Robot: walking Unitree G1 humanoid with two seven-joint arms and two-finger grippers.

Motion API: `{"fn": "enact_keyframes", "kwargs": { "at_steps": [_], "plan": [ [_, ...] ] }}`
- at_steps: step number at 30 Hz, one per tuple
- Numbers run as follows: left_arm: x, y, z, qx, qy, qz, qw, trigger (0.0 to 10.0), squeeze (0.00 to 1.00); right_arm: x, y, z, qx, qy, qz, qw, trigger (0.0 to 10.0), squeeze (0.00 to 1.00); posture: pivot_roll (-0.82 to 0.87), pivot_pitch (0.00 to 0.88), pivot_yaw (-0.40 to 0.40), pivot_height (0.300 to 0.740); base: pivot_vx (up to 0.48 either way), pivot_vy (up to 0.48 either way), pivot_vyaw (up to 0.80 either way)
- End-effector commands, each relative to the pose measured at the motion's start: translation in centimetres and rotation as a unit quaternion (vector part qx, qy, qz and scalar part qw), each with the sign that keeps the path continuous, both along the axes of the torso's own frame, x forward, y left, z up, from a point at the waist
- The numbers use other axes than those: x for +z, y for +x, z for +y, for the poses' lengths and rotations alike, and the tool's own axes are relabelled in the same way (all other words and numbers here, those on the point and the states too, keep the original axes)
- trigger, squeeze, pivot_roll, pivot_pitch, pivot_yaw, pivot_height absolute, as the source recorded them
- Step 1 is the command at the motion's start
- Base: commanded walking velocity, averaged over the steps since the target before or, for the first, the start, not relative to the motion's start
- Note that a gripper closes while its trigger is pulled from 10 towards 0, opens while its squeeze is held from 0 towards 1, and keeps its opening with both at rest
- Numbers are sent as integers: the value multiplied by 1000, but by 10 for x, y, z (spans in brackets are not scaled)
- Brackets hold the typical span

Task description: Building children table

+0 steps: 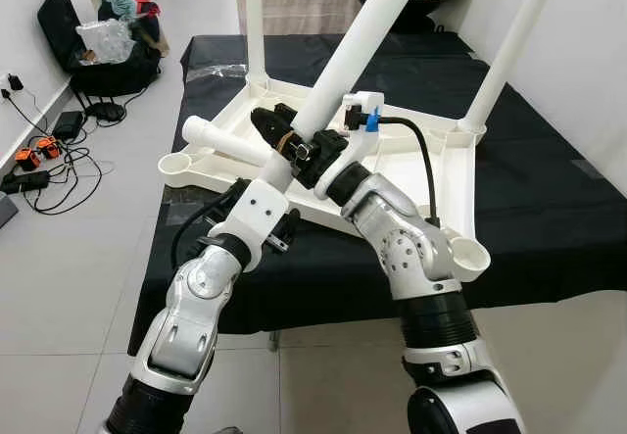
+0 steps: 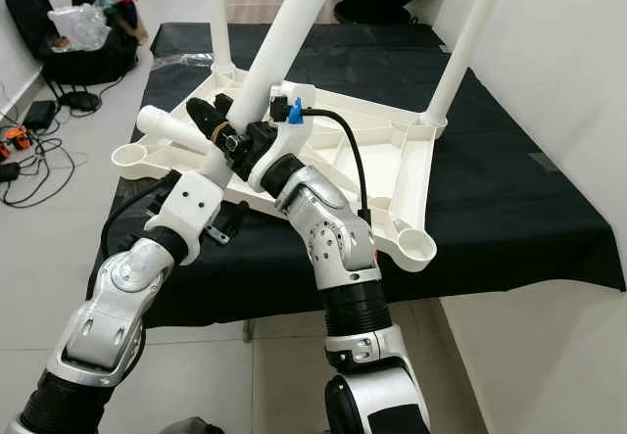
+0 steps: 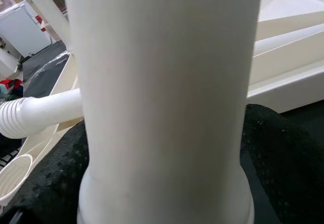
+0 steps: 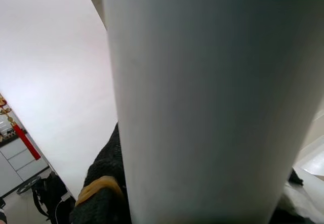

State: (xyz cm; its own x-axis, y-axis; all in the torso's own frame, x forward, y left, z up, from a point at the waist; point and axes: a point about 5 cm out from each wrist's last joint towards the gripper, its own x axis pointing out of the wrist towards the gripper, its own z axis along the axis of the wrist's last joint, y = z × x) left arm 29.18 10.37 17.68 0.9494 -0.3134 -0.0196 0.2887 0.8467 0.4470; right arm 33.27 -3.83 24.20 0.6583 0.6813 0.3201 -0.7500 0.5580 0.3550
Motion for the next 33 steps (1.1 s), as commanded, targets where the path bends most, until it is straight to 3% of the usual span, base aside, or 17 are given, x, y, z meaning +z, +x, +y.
{"fn": "enact_keyframes", "kwargs": {
  "at_steps": [1,2,3,11,15,21,23,25,27,28,32,33],
  "plan": [
    [-1,1,-1,-4,6,4,1000,10000,659,9,0,2,-1,5,-17,1000,0,0,25,56,-46,740,0,0,0],
    [-1,1,-1,-4,6,4,1000,10000,659,9,0,2,-1,5,-17,1000,0,0,25,56,-46,740,0,0,0],
    [0,2,2,3,5,3,1000,10000,0,9,1,1,-5,5,-17,1000,0,0,25,54,-47,740,0,0,0],
    [1,3,9,14,12,-1,1000,10000,0,9,5,-3,-27,2,-19,999,0,0,26,54,-47,740,0,0,0],
    [-2,2,17,20,9,5,1000,10000,0,12,18,-18,-102,6,-16,995,0,0,30,54,-45,740,0,0,0],
    [-2,0,13,14,1,7,1000,10000,0,13,25,-28,-151,8,-13,988,0,0,30,54,-45,740,0,0,0],
    [-2,-1,11,10,-2,9,1000,10000,0,13,28,-35,-186,4,-13,982,0,0,30,56,-48,740,0,0,0],
    [-4,-4,9,10,-7,13,1000,10000,0,14,34,-50,-253,-14,-18,967,0,0,30,51,-47,740,0,0,0],
    [-5,-4,9,12,-9,14,1000,10000,0,15,36,-55,-273,-25,-23,961,0,0,30,51,-47,740,0,0,0],
    [-5,-7,10,18,-8,9,1000,10000,0,14,36,-61,-288,-47,-36,956,10000,0,30,44,-49,740,0,0,0],
    [-5,-9,11,24,-11,2,1000,10000,0,13,35,-64,-295,-70,-49,952,10000,0,33,40,-53,740,0,0,0],
    [-1,-11,12,31,-29,-10,999,10000,0,11,32,-68,-293,-86,-62,950,10000,0,34,39,-54,740,0,0,0]
  ]
}}
